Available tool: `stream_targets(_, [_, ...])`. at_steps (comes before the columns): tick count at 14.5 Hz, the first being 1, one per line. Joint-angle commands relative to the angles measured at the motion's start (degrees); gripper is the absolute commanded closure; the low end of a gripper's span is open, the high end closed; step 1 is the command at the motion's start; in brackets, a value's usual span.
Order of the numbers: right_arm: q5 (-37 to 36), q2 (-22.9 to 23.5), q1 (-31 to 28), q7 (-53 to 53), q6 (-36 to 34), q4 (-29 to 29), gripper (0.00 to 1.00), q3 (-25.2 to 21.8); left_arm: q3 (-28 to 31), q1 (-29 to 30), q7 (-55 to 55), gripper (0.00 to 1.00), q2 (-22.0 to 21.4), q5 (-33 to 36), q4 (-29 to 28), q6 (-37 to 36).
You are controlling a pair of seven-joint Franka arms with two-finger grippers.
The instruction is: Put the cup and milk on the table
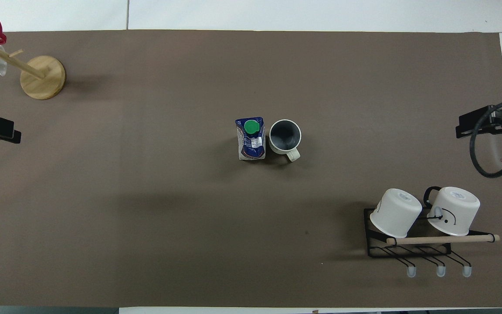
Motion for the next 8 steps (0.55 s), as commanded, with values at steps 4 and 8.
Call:
stream_targets(4, [-0.1, -0.4, -0.1, -0.8, 0.6, -0.6, 0.00, 0.0, -0.2, 0.8, 1.0, 0.00, -0.1, -0.8, -0.6, 0.8])
stream_targets(8, [-0.1, -0.4, -0.1, -0.8, 0.5, -0.8, 0.00, 0.0, -0.3, 0.8, 0.7, 0.00, -0.6, -0.9, -1.1, 0.6])
